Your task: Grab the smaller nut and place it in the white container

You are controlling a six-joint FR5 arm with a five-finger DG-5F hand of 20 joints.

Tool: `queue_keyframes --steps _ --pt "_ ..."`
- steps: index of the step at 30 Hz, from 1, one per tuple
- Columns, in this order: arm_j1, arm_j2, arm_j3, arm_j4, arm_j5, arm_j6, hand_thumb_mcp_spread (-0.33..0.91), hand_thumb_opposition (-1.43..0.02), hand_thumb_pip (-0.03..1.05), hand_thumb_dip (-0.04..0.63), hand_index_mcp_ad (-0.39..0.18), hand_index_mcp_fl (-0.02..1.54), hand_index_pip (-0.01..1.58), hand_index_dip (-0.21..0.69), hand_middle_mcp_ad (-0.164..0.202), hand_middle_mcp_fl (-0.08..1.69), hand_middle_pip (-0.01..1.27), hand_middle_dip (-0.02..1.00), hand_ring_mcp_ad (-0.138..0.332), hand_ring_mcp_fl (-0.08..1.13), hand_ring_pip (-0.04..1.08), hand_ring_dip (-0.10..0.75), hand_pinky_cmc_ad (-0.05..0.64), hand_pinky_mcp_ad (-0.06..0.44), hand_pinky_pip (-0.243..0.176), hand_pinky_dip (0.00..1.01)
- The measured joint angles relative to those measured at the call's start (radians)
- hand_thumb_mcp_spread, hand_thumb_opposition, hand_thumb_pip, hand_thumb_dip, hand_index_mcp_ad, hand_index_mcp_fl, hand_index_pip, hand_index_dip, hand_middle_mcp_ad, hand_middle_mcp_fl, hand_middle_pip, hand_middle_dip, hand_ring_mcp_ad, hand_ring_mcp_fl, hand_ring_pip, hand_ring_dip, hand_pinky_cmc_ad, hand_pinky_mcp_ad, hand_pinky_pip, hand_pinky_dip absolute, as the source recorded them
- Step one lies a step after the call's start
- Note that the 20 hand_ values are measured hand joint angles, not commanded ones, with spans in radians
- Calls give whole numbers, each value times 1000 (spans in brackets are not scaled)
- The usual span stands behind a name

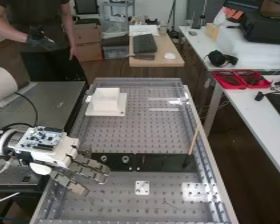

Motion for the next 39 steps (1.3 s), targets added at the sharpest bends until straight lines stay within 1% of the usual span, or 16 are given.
queue_keyframes --steps 4,6,7,10,12,14,16,17,20,21,25,27,33,39 --pt "-1 -2 2 3 -2 -1 429 -820 700 253 -145 138 1557 188 80 136 129 229 115 0 99 96 379 293 -59 459" --pt "-1 -2 2 5 -3 -3 429 -820 695 253 -134 164 1552 187 84 183 129 229 115 0 99 96 379 293 -59 459" --pt "-1 -2 3 5 -4 -4 429 -820 691 251 -133 180 1552 187 80 178 129 229 115 0 101 96 379 293 -59 454" --pt "-1 -3 5 4 -4 -3 429 -820 682 253 -110 215 1543 187 80 202 129 229 115 0 99 96 379 293 -59 436" --pt "0 -3 6 1 -5 -3 429 -810 677 253 -84 246 1536 169 80 201 129 229 119 0 99 96 379 293 -59 436" --pt "1 -3 7 0 -4 -1 431 -819 677 253 -77 258 1539 173 79 194 129 229 115 0 101 96 379 293 -58 442" --pt "1 -4 6 0 -3 2 426 -822 677 253 -77 258 1539 173 82 215 129 229 115 0 98 98 379 293 -58 419" --pt "2 -4 6 2 -1 4 426 -822 674 251 -77 274 1539 173 82 215 129 229 115 0 94 94 379 293 -40 421" --pt "3 -3 6 2 0 7 429 -819 670 251 -75 286 1539 173 79 215 126 229 119 0 96 94 384 293 -40 419" --pt "4 -4 6 2 1 7 429 -819 670 251 -75 286 1539 173 79 218 126 229 115 0 93 94 367 293 -40 419" --pt "4 -4 5 2 4 8 429 -826 670 251 -75 286 1539 173 79 215 126 229 115 0 99 105 365 293 -44 405" --pt "4 -3 5 3 3 9 429 -826 670 251 -75 286 1539 173 79 215 126 229 115 0 98 112 365 293 -37 405" --pt "6 -1 4 6 3 9 428 -836 670 251 -75 288 1541 171 79 215 126 229 115 0 93 112 367 293 -33 405" --pt "7 -2 5 6 1 11 447 -841 672 251 -79 239 1539 175 79 215 126 229 115 0 93 112 363 293 -33 405"
